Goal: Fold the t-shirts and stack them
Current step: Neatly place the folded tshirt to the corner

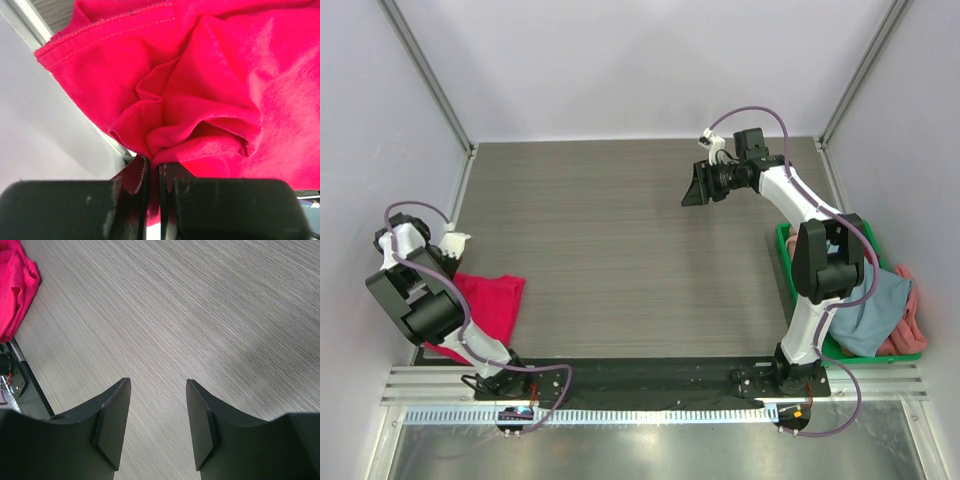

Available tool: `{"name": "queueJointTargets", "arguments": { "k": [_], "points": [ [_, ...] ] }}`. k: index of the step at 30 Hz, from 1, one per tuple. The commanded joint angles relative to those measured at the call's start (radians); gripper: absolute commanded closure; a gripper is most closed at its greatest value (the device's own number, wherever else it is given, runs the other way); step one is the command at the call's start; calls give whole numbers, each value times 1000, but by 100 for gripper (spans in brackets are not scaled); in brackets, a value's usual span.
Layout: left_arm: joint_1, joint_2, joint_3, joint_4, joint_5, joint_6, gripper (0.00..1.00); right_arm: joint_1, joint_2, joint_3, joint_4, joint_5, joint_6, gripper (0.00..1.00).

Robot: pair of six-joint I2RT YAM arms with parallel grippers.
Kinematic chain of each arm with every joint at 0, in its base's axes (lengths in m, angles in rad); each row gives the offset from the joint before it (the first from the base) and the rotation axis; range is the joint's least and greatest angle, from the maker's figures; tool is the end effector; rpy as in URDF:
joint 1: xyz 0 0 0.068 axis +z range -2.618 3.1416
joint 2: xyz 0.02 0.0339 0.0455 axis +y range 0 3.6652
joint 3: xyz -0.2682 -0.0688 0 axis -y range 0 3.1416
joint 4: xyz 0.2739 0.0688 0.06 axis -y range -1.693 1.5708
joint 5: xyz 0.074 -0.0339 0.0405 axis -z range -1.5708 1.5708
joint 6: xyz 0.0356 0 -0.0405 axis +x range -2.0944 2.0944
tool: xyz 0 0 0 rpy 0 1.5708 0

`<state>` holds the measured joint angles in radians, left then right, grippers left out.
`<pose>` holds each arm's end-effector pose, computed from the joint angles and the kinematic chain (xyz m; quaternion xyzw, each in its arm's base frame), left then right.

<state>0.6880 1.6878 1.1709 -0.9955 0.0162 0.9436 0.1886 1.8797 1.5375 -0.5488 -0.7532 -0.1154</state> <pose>0.2518 0.2062 0.1873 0.1276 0.9914 0.0157 0.0259 0.4301 0.1069 0.2559 -0.2539 0.8480 0.3578 0.2971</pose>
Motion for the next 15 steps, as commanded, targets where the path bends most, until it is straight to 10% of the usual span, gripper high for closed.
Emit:
{"name": "queueJointTargets", "arguments": {
  "k": [1, 15],
  "points": [
    [22, -26, 9, 14, -47, 14, 100, 5, -56, -5, 30, -5, -17, 46],
    [65, -45, -48, 72, -41, -81, 100, 5, -24, 7, 38, -26, -1, 46]
  ]
}}
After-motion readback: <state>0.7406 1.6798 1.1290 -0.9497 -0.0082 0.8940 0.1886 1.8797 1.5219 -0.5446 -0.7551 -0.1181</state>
